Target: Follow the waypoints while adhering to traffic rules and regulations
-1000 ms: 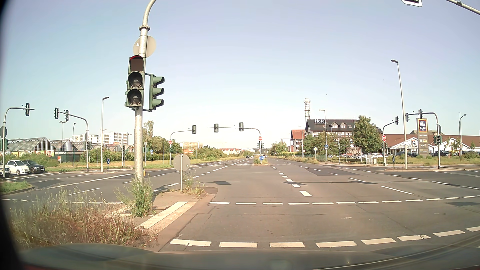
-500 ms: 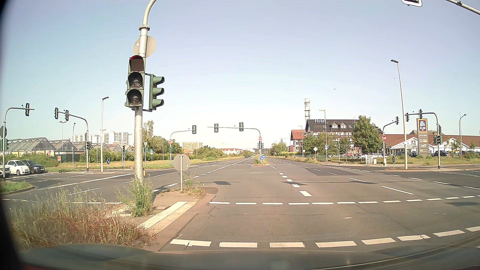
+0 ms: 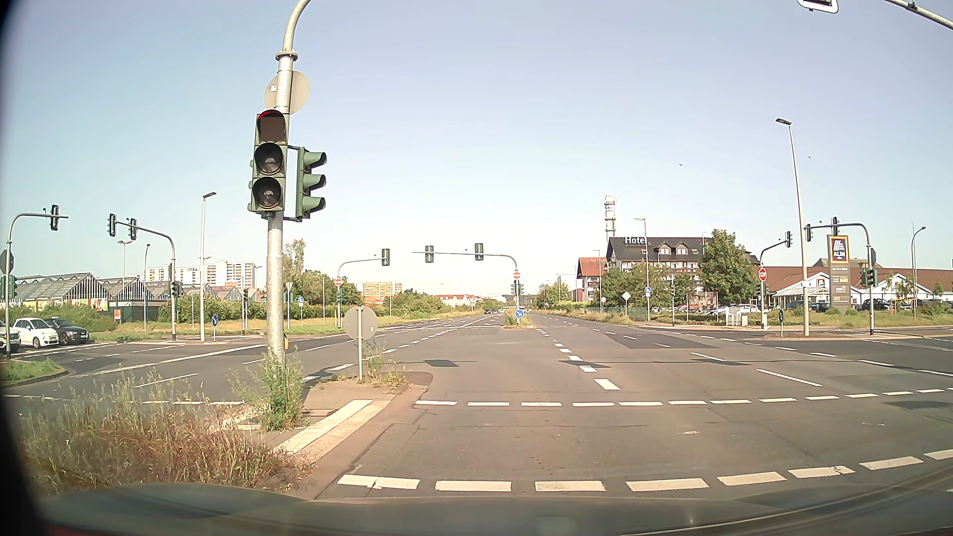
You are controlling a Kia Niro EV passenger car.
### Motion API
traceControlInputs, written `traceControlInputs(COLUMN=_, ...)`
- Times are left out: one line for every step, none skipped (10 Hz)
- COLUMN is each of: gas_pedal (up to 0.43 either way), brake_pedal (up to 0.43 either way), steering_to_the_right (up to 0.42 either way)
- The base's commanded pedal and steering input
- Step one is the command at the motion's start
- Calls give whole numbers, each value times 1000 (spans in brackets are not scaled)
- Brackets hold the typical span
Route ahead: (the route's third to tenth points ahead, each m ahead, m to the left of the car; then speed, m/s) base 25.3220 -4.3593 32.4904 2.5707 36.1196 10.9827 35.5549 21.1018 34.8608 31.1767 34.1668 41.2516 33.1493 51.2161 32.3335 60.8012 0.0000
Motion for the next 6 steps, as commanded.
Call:
traceControlInputs(gas_pedal=0, brake_pedal=299, steering_to_the_right=-1)
traceControlInputs(gas_pedal=0, brake_pedal=293, steering_to_the_right=-2)
traceControlInputs(gas_pedal=0, brake_pedal=293, steering_to_the_right=-1)
traceControlInputs(gas_pedal=0, brake_pedal=293, steering_to_the_right=-1)
traceControlInputs(gas_pedal=0, brake_pedal=293, steering_to_the_right=-2)
traceControlInputs(gas_pedal=0, brake_pedal=293, steering_to_the_right=-2)
